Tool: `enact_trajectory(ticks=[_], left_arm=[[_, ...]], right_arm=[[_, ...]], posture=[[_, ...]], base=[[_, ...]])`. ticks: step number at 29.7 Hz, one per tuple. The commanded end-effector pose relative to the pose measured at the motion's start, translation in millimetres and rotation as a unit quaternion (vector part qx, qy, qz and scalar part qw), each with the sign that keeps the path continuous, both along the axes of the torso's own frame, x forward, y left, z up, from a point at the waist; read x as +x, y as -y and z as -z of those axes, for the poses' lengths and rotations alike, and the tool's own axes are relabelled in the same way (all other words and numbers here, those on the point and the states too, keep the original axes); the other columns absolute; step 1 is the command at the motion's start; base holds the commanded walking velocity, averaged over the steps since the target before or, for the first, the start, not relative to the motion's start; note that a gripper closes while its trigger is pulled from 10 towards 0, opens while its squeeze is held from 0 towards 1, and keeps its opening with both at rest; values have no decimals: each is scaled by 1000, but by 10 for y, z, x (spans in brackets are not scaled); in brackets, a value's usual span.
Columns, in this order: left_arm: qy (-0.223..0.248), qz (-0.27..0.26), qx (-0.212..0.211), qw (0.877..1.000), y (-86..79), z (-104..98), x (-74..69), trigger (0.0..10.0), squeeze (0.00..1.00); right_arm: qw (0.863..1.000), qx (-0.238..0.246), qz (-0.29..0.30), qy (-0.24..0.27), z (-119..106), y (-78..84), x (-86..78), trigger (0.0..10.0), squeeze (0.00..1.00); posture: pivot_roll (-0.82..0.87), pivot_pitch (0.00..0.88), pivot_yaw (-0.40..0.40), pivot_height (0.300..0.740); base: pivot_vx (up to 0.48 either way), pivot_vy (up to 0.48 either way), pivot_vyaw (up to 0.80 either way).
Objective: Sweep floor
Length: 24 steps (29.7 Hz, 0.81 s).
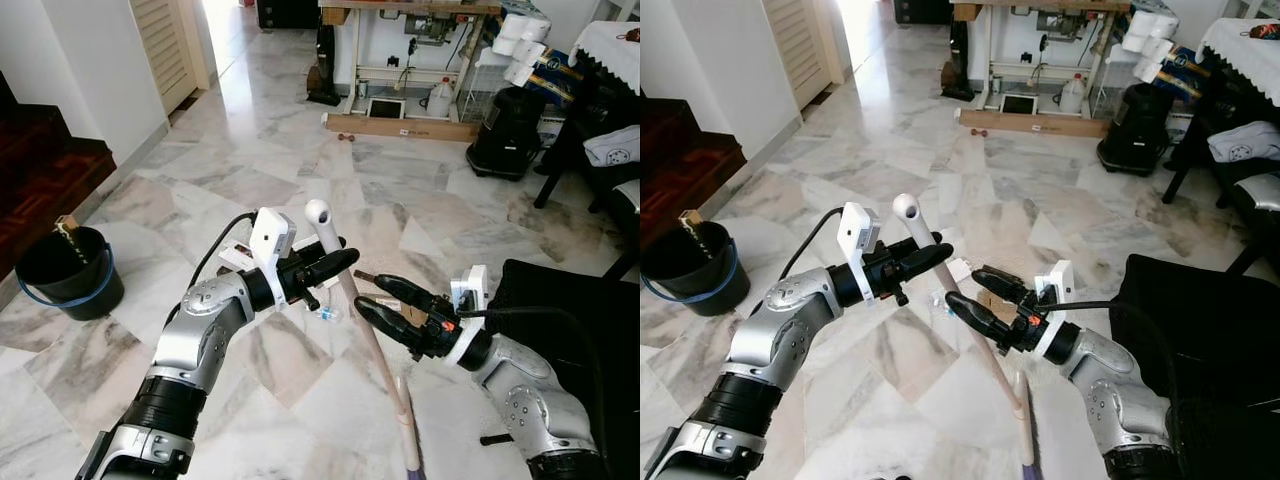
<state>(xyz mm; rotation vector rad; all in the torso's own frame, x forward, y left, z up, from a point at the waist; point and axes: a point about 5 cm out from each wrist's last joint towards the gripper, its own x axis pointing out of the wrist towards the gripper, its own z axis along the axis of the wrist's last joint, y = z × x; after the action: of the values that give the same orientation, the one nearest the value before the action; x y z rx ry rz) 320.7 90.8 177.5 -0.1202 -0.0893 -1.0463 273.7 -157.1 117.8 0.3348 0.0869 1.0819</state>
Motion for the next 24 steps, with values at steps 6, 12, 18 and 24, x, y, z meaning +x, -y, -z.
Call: enact_trajectory(ticks=[6,12,18,24], left_arm=[[34,27,-10,999,64,-190,-10,10000,0],[39,48,-10,998,122,-236,-17,10000,0],[38,75,-7,996,191,-234,-51,10000,0],[37,93,0,995,224,-223,-87,10000,0]], right_arm=[[998,-16,-68,-6,24,-65,-105,10000,0],[995,-44,-87,-12,74,-79,-133,10000,0],[994,-45,-95,-12,79,-85,-142,10000,0],[996,-62,-69,-1,88,-60,-75,10000,0]], posture=[[-99,0,-5,740],[-101,0,-2,740],[-105,0,-1,740],[-105,0,-6,740]], base=[[0,0,0],[0,0,0],[0,0,0],[0,0,0]])
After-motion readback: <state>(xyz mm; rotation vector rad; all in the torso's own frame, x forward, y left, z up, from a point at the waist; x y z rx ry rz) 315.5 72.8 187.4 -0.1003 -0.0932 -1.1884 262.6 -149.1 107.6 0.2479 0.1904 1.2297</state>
